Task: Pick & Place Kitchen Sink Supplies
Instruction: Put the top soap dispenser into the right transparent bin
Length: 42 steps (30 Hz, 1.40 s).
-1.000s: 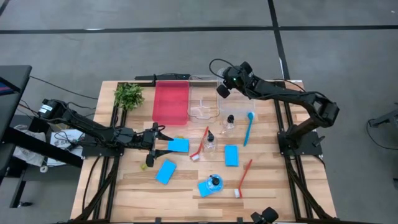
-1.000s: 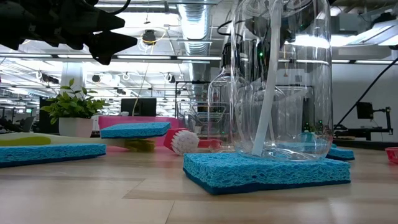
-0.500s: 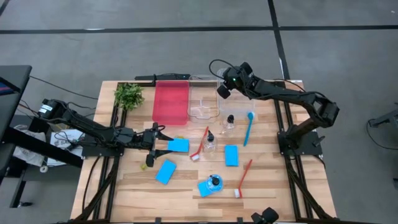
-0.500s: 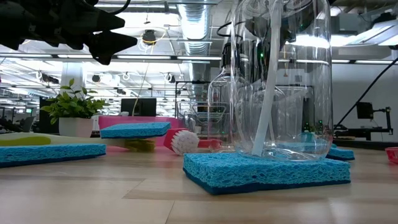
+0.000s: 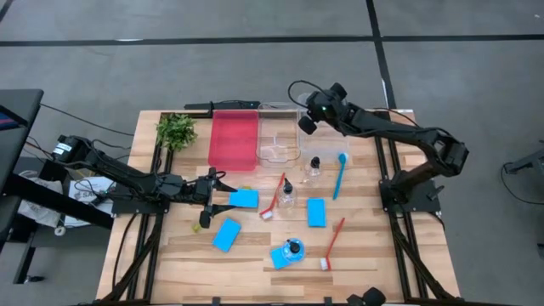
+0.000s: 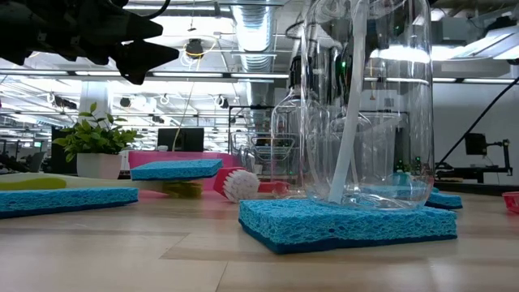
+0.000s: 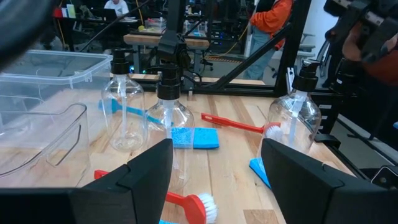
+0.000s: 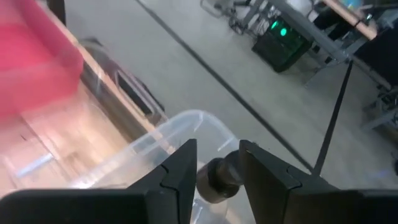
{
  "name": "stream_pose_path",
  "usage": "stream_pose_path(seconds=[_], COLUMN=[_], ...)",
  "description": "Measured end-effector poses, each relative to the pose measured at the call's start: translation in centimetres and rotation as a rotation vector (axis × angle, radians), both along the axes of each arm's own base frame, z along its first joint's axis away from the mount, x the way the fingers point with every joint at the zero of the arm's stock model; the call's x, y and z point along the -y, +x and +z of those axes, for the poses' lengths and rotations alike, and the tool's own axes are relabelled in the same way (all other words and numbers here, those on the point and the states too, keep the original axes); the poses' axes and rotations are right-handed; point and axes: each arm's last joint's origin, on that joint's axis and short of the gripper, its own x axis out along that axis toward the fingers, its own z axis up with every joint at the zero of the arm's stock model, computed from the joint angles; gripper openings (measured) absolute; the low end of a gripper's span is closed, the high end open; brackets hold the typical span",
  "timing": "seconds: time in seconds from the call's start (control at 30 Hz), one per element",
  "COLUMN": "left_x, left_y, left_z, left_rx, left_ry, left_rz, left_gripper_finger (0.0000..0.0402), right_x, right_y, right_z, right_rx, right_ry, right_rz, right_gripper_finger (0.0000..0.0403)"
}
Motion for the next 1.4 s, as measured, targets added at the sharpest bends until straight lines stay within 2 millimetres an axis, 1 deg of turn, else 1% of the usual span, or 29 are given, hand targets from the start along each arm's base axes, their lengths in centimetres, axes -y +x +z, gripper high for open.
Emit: stream_pose_path(seconds=[0.13, 0.23, 0.37, 0.43, 0.53, 0.6, 0.67, 0.8, 0.9, 1.07, 1.23, 1.4], left_x=[0.0, 0.0, 0.0, 0.0, 0.0, 0.0, 0.0, 0.0, 0.0, 0.0, -0.1, -0.3], left_y=[0.0, 0.0, 0.0, 0.0, 0.0, 0.0, 0.0, 0.0, 0.0, 0.0, -0.2, -0.3], left_z=[0.0, 0.0, 0.0, 0.0, 0.0, 0.0, 0.0, 0.2, 0.6, 1.7, 2.7, 3.6], left_rx=[0.0, 0.0, 0.0, -0.001, -0.001, -0.001, -0.001, 0.016, 0.059, 0.168, 0.279, 0.366], left_ry=[0.0, 0.0, -0.001, -0.008, -0.011, -0.011, -0.015, -0.024, -0.039, -0.054, -0.017, -0.047], left_rz=[0.0, 0.0, 0.0, 0.001, 0.001, 0.001, 0.001, 0.001, 0.001, 0.0, 0.005, 0.014], left_gripper_finger=[0.0248, 0.0248, 0.0248, 0.0248, 0.0248, 0.0248, 0.0248, 0.0248, 0.0248, 0.0248, 0.0248, 0.0248], right_x=[-1.1, -2.8, -6.0, -8.4, -12.5, -14.9, -16.8, -19.6, -21.0, -22.6, -23.5, -24.2], right_y=[-1.1, -2.0, -3.6, -4.5, -6.1, -7.3, -8.5, -10.3, -11.1, -11.6, -11.8, -11.6], right_z=[2.0, 3.9, 6.4, 6.9, 6.1, 4.6, 2.9, -0.3, -1.7, -2.5, -2.7, -3.5], right_rx=[0.063, 0.128, 0.256, 0.34, 0.425, 0.484, 0.541, 0.581, 0.568, 0.52, 0.526, 0.479], right_ry=[-0.039, -0.075, -0.079, -0.058, -0.081, -0.086, -0.067, -0.033, -0.006, 0.055, 0.109, 0.167], right_rz=[0.014, 0.047, 0.118, 0.183, 0.349, 0.417, 0.465, 0.656, 0.759, 0.873, 0.921, 0.927], right_gripper_finger=[0.0114, 0.0114, 0.0114, 0.0114, 0.0114, 0.0113, 0.0112, 0.0112, 0.0112, 0.0113, 0.0114, 0.0114])
